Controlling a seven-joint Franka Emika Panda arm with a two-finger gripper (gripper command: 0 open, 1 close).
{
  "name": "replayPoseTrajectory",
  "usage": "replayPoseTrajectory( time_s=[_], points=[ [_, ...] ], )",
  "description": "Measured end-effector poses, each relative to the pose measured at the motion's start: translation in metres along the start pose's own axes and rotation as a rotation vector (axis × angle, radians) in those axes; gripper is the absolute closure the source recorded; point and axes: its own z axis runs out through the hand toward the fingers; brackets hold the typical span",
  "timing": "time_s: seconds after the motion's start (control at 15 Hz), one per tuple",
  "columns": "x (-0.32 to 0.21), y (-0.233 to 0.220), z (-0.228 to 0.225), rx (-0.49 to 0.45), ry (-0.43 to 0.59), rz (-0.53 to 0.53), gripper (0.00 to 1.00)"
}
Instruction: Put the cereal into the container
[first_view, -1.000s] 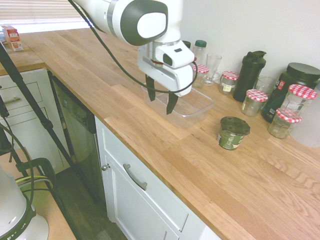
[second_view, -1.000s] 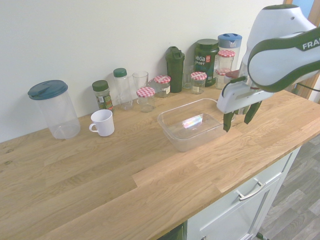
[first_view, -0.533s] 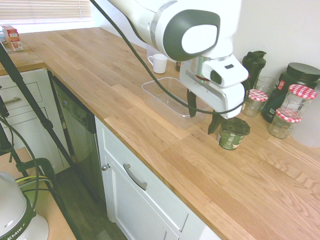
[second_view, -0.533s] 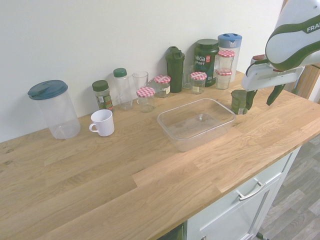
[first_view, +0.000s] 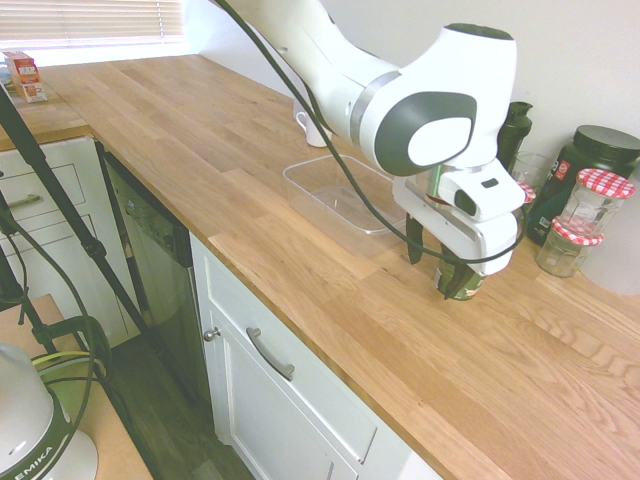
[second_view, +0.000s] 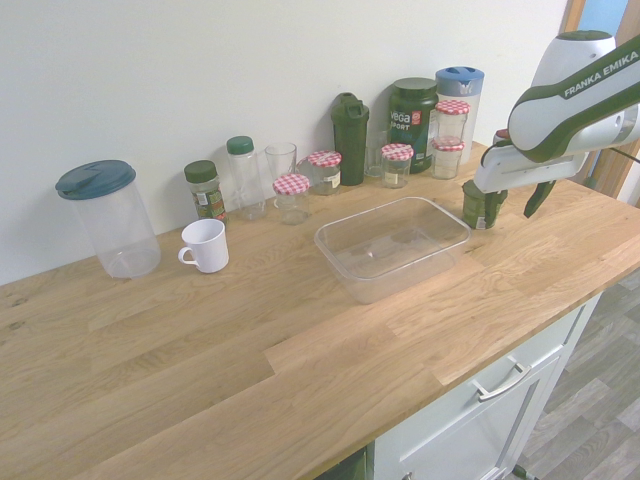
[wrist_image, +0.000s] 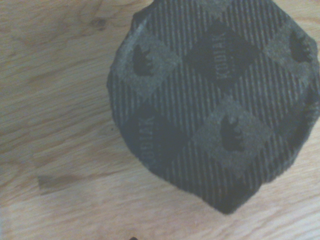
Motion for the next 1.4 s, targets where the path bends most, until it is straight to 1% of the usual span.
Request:
replayPoseTrajectory(
  time_s=[0.33,0.93,1.0,1.4],
  points=[
    [0.018,-0.018,0.022,-0.002,-0.003,0.018,0.00],
    [0.043,-0.052,0.041,0.017,0.004,0.040,0.00],
    [0.044,-0.055,0.041,0.023,0.004,0.043,1.00],
    [0.049,-0.065,0.038,0.032,0.005,0.047,1.00]
  ],
)
